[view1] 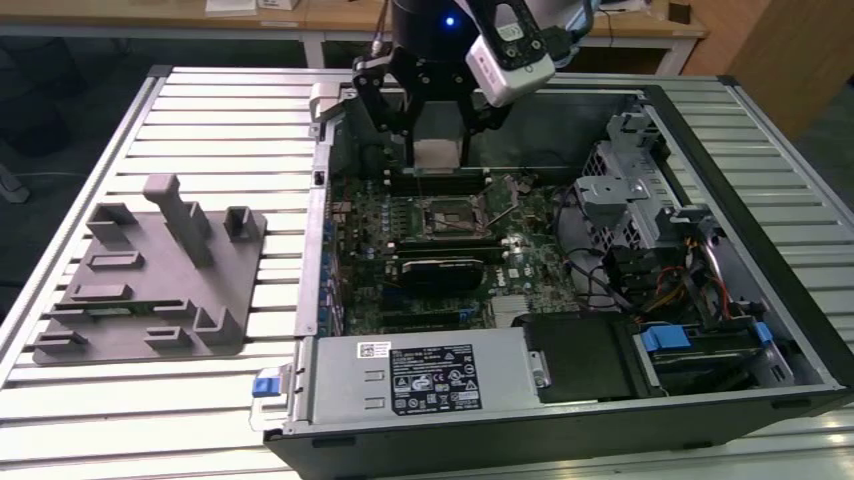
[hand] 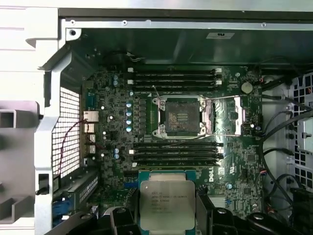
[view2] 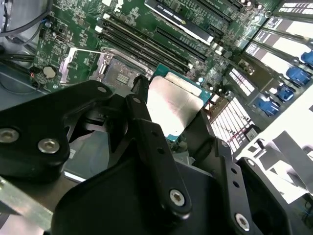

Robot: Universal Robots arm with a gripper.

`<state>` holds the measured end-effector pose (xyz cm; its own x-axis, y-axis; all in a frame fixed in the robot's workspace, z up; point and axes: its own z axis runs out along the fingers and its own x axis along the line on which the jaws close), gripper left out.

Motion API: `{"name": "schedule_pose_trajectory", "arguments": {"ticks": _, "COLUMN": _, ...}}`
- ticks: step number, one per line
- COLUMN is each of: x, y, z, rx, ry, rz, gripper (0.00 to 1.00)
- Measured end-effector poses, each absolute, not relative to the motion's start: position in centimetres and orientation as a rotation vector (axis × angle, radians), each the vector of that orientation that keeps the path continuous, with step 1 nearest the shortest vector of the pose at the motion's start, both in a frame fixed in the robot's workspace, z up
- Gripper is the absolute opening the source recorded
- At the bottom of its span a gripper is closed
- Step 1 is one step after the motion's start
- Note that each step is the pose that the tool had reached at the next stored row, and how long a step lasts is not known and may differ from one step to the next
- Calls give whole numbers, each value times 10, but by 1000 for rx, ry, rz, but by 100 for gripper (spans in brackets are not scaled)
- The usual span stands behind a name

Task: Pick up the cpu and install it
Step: 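Pick up the cpu and move it towards the insertion slot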

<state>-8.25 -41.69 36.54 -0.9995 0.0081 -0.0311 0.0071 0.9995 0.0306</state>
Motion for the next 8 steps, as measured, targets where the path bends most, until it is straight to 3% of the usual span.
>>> {"name": "schedule_pose_trajectory", "arguments": {"ticks": 8, "x": -77, "y": -416, "z": 356, "rx": 12, "ry": 3112, "rz": 47, "gripper": 55}}
